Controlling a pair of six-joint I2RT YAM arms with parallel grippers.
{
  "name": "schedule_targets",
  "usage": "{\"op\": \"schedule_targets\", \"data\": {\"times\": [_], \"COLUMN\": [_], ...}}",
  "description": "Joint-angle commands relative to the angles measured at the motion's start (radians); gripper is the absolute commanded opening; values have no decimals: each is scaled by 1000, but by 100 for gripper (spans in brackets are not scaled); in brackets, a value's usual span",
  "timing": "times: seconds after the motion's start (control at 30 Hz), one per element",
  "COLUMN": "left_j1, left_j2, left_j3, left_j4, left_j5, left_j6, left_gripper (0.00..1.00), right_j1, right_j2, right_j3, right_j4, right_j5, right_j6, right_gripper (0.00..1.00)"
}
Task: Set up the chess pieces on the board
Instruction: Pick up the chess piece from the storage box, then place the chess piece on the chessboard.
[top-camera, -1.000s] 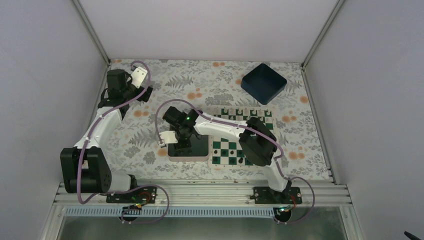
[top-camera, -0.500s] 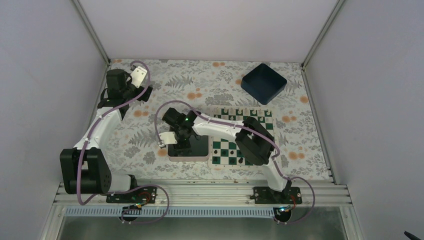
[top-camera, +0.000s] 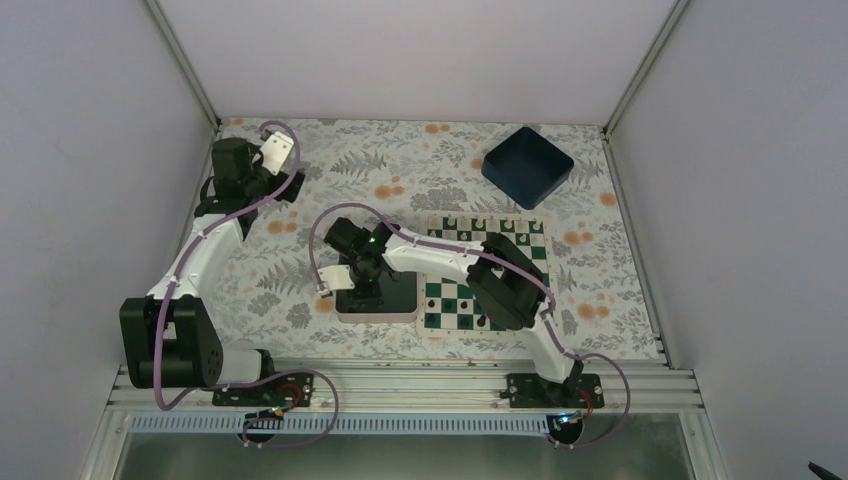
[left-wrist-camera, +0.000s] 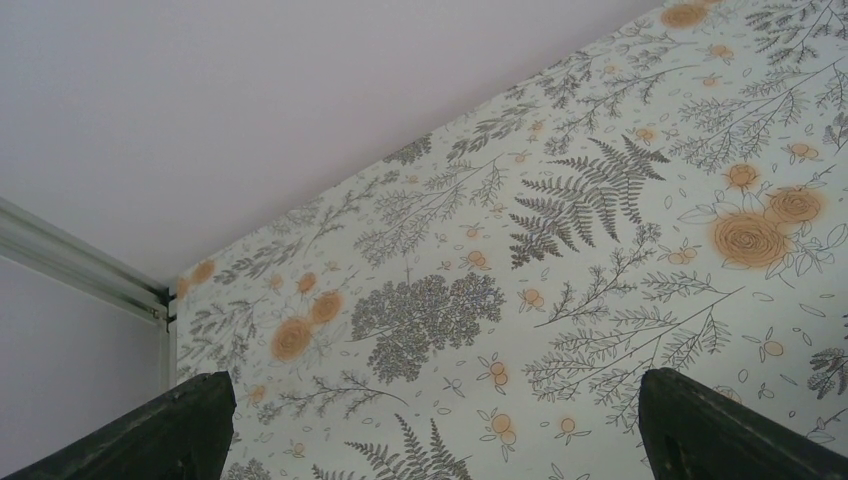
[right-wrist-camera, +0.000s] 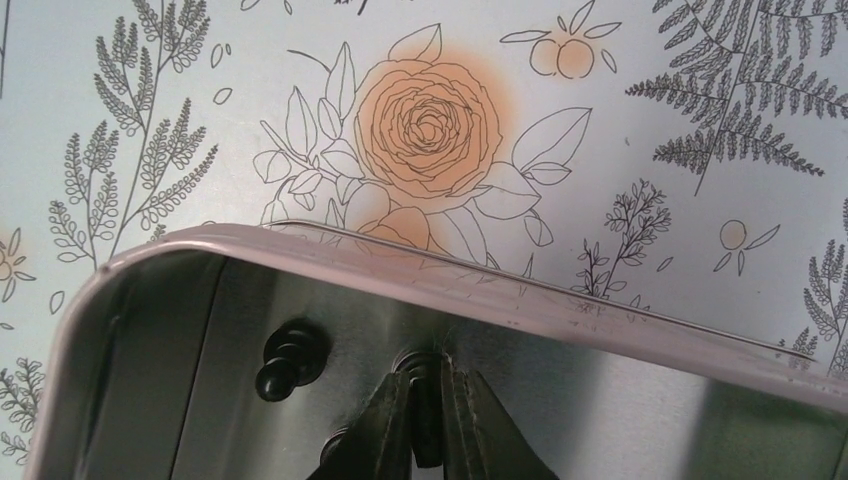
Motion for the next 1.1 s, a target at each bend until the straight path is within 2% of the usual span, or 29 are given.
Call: {"op": "schedule_targets", "data": {"times": [0.0, 0.2, 0.37, 0.73, 0.83, 1.07], "left_j1": [5, 5, 9, 12, 11, 9], "left_j2": [-21, -27, -31, -10, 1, -4], "left_j3": [-9, -5, -3, 6, 12, 11], "left_j4": [25, 22, 23, 10, 4, 0], "left_j5": [22, 10, -4, -11, -10, -14], "left_j6": [-6, -6, -5, -3, -5, -3], "left_gripper": [100, 100, 100, 100, 100, 100], "right_j1": [0, -54, -121, -296, -296, -261], "right_j2": [-53, -210, -391, -782, -817, -772], "right_j3": [9, 6, -49, -578, -665, -772], "right_j4": [15, -28, -141, -195, -192, -146], "right_j5": [17, 29, 32, 86, 20, -77], "right_j6": [13, 41, 61, 90, 102, 92], "right_gripper": [7, 5, 5, 7, 7, 8]}}
